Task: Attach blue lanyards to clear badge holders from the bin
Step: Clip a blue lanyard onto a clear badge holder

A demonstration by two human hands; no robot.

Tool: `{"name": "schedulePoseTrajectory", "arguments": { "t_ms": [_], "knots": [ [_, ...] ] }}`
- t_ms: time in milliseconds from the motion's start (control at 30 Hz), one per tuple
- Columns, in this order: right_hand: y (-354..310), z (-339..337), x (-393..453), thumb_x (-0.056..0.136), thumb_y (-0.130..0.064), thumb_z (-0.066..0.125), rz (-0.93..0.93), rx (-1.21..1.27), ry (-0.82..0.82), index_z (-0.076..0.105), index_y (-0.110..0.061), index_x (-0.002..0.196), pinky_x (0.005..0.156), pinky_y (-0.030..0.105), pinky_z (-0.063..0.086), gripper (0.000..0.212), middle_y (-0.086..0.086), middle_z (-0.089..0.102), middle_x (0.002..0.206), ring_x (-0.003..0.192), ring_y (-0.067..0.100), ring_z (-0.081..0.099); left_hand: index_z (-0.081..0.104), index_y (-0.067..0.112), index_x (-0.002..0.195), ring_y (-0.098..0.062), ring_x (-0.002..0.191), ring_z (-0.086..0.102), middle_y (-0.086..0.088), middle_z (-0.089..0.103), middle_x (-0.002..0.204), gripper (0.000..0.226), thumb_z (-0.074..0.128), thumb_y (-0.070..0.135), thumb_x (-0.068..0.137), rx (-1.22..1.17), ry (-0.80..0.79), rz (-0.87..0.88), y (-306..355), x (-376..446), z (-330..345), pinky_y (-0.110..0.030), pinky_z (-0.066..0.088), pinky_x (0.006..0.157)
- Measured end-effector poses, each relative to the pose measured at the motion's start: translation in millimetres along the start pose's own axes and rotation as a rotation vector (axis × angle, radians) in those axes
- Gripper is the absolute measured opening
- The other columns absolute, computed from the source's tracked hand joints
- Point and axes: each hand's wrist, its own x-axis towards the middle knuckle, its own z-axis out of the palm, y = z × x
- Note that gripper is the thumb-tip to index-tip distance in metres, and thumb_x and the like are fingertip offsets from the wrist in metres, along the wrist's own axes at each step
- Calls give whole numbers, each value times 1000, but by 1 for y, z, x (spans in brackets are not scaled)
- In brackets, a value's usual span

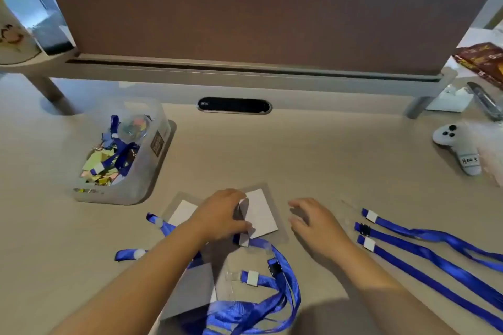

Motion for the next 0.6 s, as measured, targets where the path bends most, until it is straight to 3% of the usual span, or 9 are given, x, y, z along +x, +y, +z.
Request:
{"name": "schedulePoseTrajectory", "arguments": {
  "t_ms": [233,600],
  "knots": [
    [13,2,10,91,-17,46,-31,15,21,47,-12,130,98,19,34,40,4,50,133,123,12,48,30,14,125,-30,120,33,-10,36,134,78,69,47,65,210,28,-135,10,35,6,-40,35,97],
    [11,-5,16,91,-17,46,-14,64,42,48,-13,128,100,23,36,38,3,50,133,123,11,48,36,11,112,-26,109,35,-7,37,114,82,77,50,53,150,81,-235,11,43,4,-35,33,91]
  ]
}}
